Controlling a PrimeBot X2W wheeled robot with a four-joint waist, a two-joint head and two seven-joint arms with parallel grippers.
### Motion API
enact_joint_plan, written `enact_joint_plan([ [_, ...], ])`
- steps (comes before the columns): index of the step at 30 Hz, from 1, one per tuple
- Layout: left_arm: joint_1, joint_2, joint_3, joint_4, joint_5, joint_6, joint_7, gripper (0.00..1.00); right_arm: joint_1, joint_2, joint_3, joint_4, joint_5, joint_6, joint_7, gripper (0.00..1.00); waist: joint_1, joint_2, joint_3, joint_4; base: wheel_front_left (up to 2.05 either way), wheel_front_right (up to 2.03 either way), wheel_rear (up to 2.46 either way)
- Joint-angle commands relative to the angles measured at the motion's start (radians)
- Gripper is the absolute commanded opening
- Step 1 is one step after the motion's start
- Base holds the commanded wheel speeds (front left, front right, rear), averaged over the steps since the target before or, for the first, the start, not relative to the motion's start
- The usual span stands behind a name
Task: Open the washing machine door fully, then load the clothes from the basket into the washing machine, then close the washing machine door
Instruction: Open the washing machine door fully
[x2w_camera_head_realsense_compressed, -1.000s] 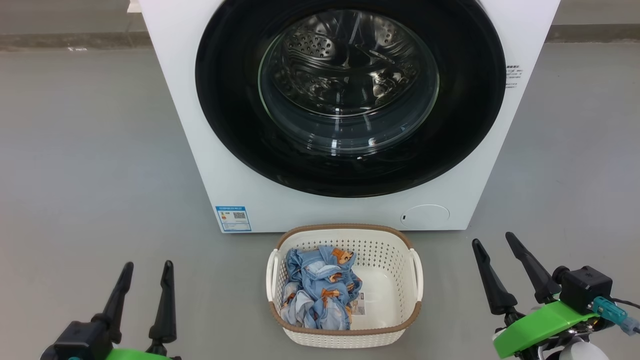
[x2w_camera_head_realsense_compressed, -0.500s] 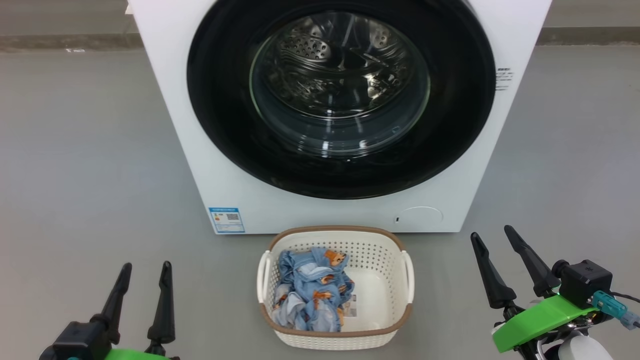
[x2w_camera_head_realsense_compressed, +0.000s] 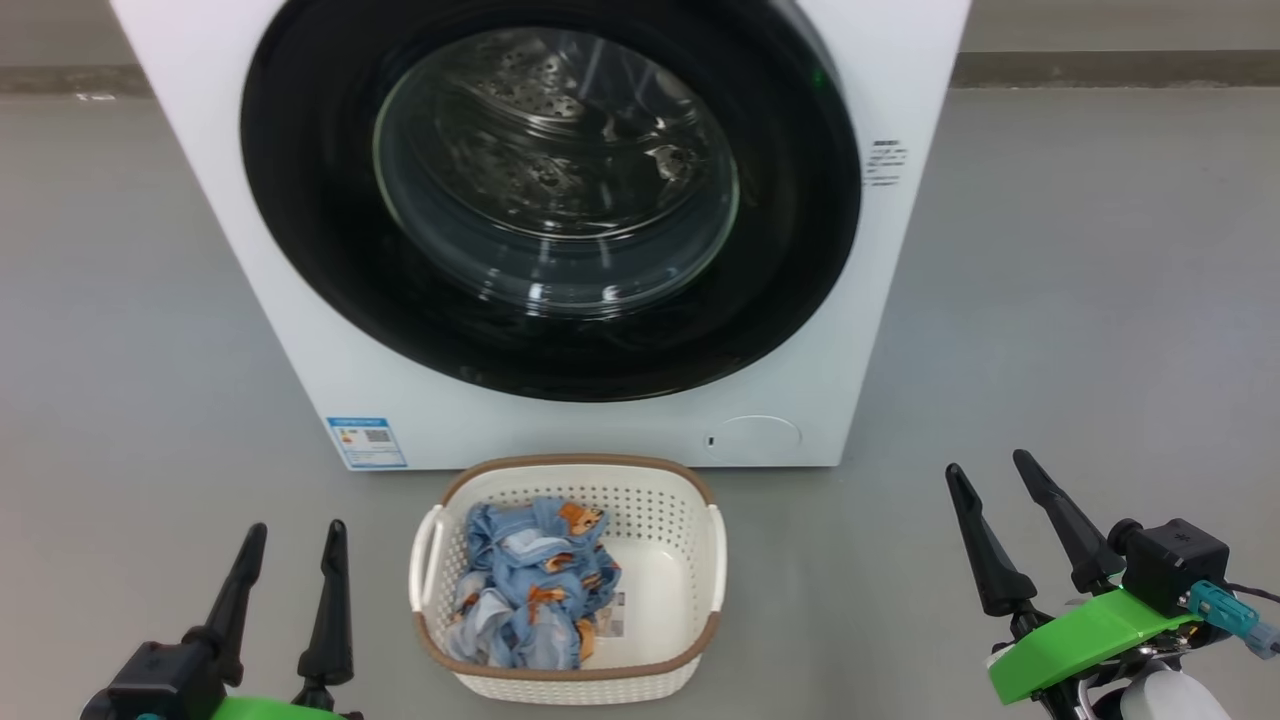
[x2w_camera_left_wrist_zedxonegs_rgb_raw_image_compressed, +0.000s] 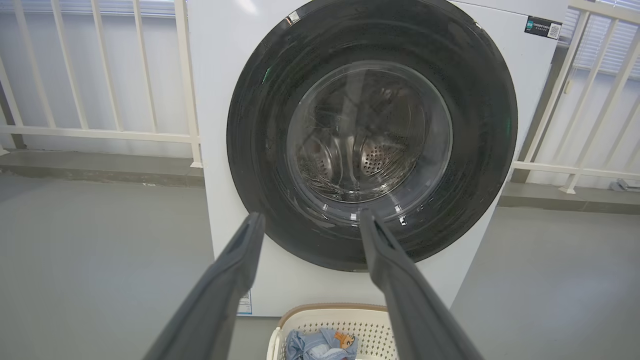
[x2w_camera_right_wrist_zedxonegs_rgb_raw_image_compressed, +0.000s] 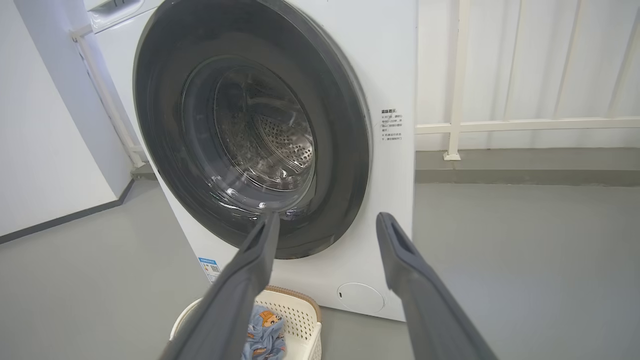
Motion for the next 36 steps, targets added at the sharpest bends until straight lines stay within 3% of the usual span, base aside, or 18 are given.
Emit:
enact_joint_plan([
  [1, -0.044, 0.021, 0.030, -0.028, -0.003, -0.003, -0.012, 1.00, -0.032, -0.007, 0.019, -0.027, 0.008, -0.001, -0.012, 1.00, 0.0000, 0.0000, 0.000, -0.001, 0.56, 0.56, -1.12],
  [36, -0.043, 0.026, 0.022, -0.020, -0.006, -0.003, -0.012, 1.00, -0.030, -0.006, 0.019, -0.022, 0.012, -0.001, -0.012, 1.00, 0.0000, 0.0000, 0.006, -0.001, 0.05, 0.05, -0.10],
])
